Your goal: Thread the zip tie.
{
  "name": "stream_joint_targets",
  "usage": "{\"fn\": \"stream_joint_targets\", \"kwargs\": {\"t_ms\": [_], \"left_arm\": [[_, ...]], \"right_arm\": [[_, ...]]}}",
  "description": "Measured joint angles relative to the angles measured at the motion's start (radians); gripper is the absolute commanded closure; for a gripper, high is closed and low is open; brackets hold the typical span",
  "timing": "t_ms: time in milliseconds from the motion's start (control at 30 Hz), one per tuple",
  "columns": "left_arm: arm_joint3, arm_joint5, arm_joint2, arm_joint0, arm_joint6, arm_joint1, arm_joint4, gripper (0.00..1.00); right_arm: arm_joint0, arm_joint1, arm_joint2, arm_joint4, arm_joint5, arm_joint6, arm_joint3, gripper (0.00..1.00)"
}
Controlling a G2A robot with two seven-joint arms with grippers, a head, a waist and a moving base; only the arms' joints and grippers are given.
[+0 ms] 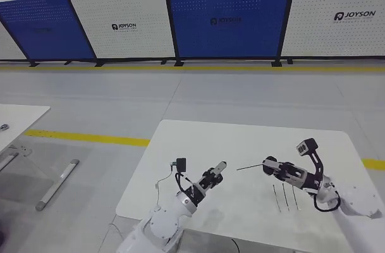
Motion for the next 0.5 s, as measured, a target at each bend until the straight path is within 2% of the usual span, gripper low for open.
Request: {"fn": "stream_joint_targets", "kwargs": {"t_ms": [300, 500], "left_arm": [[0.002, 0.002, 0.001, -0.001, 0.001, -0.001, -0.010, 0.00], [0.048, 0.031, 0.043, -0.037, 0.002, -0.009, -0.046, 0.00]], "right_arm": [[-0.003, -0.001, 0.002, 0.000, 0.001, -0.014, -0.004, 1.00], [-0.006, -0.033, -0.031, 0.003, 0.000, -0.111, -0.019, 1.00]]}}
